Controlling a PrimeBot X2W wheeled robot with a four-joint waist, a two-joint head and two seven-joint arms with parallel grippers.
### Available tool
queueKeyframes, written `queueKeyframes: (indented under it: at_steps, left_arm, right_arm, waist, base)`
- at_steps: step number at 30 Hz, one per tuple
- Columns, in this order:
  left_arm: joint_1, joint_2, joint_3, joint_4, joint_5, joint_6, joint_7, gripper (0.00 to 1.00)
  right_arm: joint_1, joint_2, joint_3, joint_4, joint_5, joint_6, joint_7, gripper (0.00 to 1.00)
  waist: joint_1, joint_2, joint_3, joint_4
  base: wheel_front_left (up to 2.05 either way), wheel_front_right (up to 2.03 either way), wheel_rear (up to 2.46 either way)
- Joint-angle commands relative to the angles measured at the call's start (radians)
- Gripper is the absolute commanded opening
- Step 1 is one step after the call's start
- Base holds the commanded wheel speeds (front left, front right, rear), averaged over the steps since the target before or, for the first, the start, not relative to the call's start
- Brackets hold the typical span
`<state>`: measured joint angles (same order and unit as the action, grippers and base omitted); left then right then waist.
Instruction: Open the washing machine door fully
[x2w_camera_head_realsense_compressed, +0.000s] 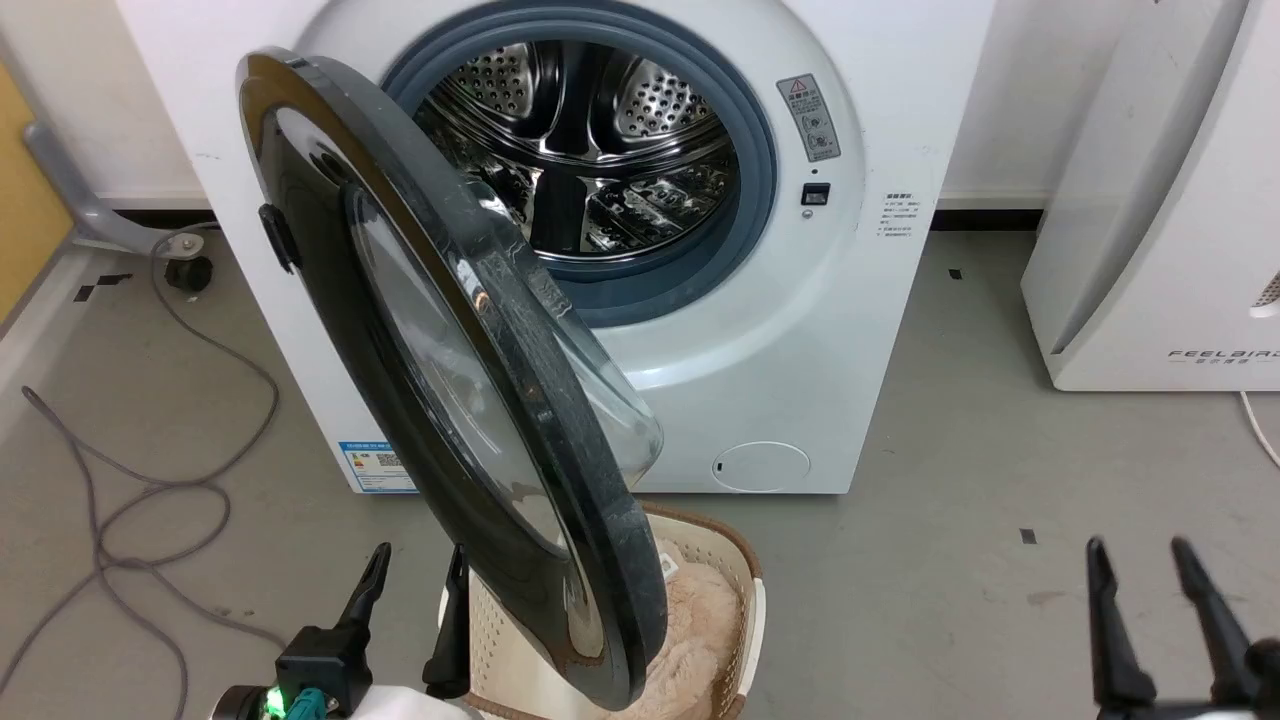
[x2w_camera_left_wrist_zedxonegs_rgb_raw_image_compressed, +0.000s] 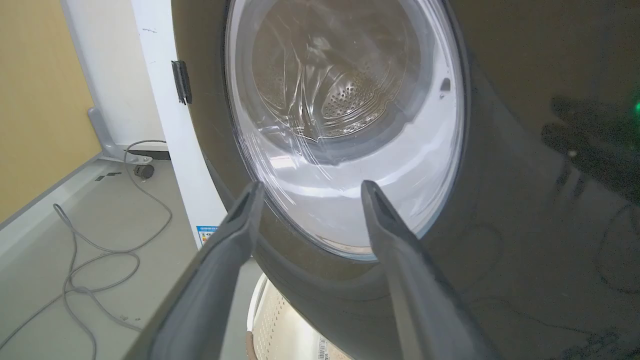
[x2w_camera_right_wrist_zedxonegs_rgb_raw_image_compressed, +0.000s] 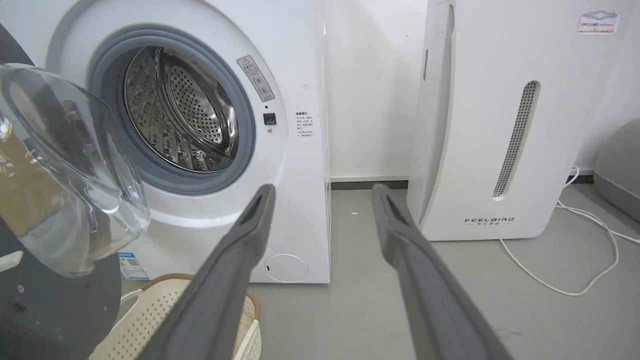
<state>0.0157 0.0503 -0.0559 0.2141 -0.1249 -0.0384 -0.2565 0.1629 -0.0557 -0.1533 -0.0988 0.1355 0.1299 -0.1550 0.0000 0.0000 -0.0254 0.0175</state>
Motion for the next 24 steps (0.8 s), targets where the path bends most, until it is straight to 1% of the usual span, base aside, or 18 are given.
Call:
queueKeyframes:
  at_steps: [1,5,12,13,14,15,24]
  left_arm:
    - [0.000,0.002,0.002,-0.001,0.005,-0.003,-0.005,1.00]
    - [-0.003,0.002,0.006,0.003,0.009,-0.005,-0.005,1.00]
    - [-0.003,0.002,0.005,0.013,0.028,-0.003,-0.005,1.00]
    - [-0.003,0.002,0.005,0.014,0.027,-0.003,-0.005,0.72]
    - [-0.003,0.002,0.005,0.016,0.026,-0.004,-0.005,0.21]
    - [-0.003,0.002,0.004,0.018,0.025,-0.005,-0.005,0.00]
    - [-0.008,0.001,0.000,0.005,0.016,-0.005,-0.005,0.00]
  right_arm:
    - [0.024,0.005,0.004,-0.007,-0.005,0.001,0.006,1.00]
    - [0.047,0.005,0.017,-0.003,-0.008,0.001,0.026,1.00]
    - [0.048,0.005,0.034,0.027,0.013,0.001,0.023,1.00]
    - [0.047,0.005,0.035,0.029,0.014,0.001,0.022,1.00]
    - [0.046,0.005,0.037,0.031,0.015,0.001,0.022,1.00]
    - [0.046,0.005,0.038,0.033,0.017,0.001,0.022,1.00]
    - [0.047,0.005,0.037,0.035,0.020,0.001,0.027,1.00]
  waist:
    - [0.0000,0.0000,0.000,0.000]
    - [0.0000,0.0000,0.000,-0.002]
    - [0.0000,0.0000,-0.004,-0.002]
    - [0.0000,0.0000,-0.004,-0.002]
    - [0.0000,0.0000,-0.004,-0.001]
    - [0.0000,0.0000,-0.005,-0.001]
    - [0.0000,0.0000,-0.008,0.006]
  base:
    - [0.00,0.00,0.00]
    - [0.00,0.00,0.00]
    - [0.00,0.00,0.00]
    - [0.00,0.00,0.00]
    - [0.00,0.00,0.00]
    - [0.00,0.00,0.00]
    - [0.00,0.00,0.00]
